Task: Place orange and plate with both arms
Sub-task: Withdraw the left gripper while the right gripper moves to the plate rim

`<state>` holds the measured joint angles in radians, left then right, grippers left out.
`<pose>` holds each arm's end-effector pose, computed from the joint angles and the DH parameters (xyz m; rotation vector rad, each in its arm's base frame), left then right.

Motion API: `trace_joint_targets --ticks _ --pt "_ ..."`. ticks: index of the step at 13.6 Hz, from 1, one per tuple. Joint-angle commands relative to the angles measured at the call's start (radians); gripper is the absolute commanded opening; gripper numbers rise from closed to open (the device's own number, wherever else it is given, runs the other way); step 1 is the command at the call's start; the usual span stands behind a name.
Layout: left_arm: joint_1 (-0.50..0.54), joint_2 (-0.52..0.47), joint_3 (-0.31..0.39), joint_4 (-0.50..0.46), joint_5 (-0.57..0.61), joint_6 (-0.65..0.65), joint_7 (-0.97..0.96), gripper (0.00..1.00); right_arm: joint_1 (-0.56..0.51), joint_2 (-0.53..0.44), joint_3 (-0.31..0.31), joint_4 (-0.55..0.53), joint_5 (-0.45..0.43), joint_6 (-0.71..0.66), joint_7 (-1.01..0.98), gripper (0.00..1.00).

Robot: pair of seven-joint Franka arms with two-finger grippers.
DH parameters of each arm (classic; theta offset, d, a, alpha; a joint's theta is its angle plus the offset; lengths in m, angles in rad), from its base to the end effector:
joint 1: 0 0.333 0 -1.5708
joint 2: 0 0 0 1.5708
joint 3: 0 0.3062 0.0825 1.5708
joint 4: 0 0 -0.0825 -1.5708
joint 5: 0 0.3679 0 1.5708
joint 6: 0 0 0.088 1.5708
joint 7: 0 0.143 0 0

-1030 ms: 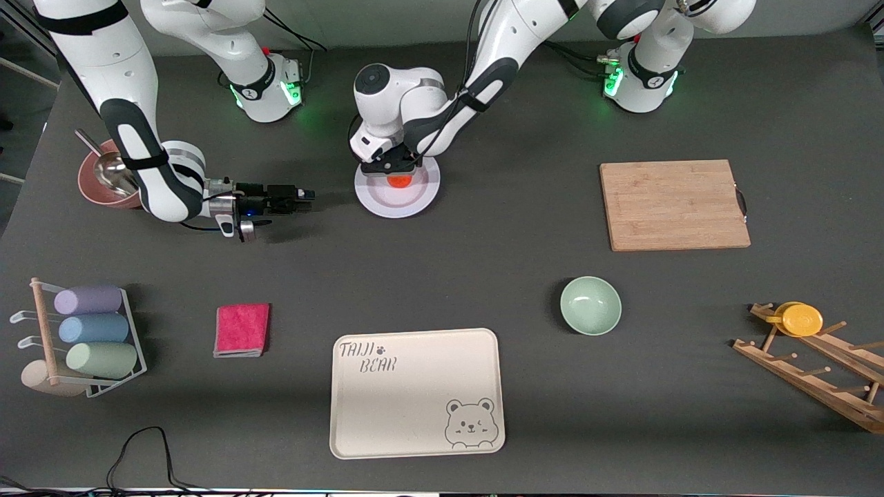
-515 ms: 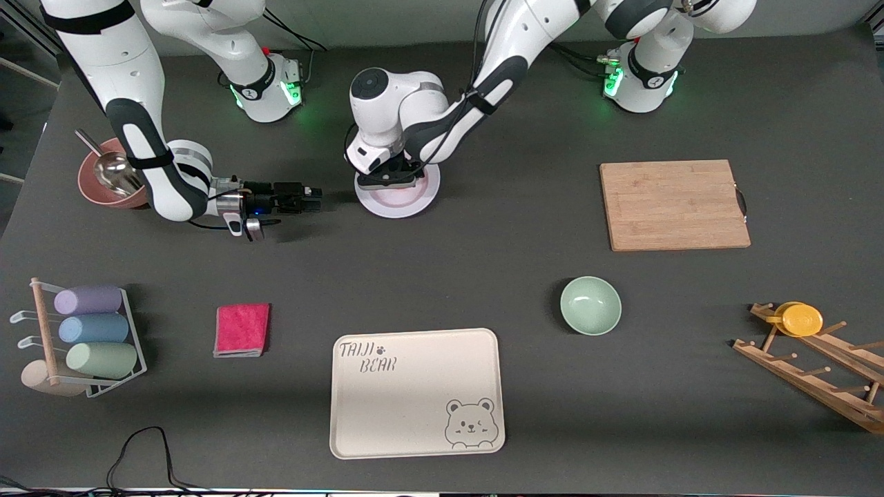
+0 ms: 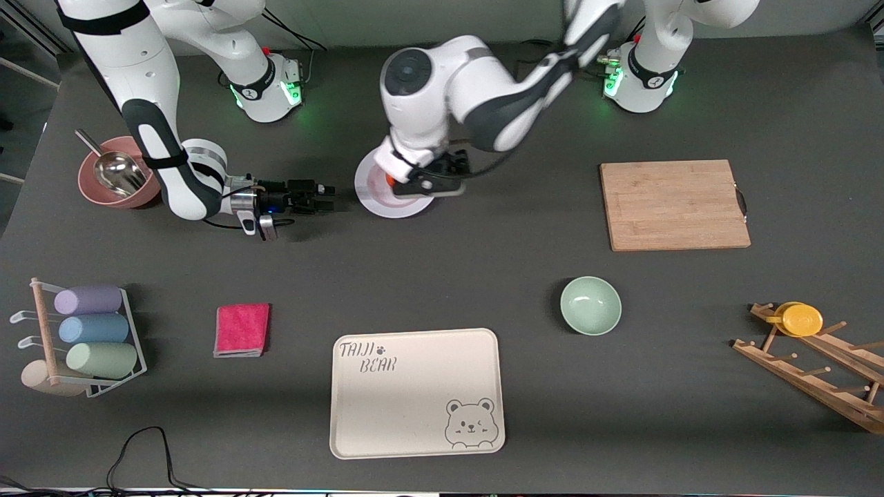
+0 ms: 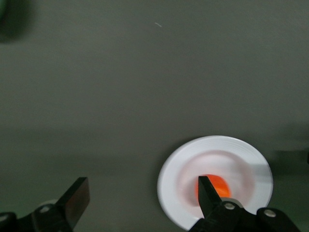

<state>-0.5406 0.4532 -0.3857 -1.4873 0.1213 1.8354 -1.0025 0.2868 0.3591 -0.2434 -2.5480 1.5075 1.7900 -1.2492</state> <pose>0.4278 -0.4934 0.3817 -3.1073 -0.1082 0.1284 0.3656 0.1250 0.1306 -1.8846 0.0055 0.0946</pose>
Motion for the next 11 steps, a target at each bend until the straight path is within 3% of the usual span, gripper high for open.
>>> trace_joint_targets --ticks 1,7,11 --pt "0.209 -0.122 -0.013 -0.068 -0.043 -0.082 0.169 1.0 0.038 0.038 -0.008 -0.006 0.072 0.002 -0.087 1.0" --pt "0.624 -0.241 -0.009 -0.057 -0.06 -0.229 0.627 1.0 0.097 0.089 -0.007 -0.014 0.167 0.0 -0.176 1.0" --pt "0.812 -0.287 -0.004 -0.059 -0.06 -0.252 0.869 1.0 0.144 0.106 -0.005 -0.015 0.237 -0.021 -0.19 1.0"
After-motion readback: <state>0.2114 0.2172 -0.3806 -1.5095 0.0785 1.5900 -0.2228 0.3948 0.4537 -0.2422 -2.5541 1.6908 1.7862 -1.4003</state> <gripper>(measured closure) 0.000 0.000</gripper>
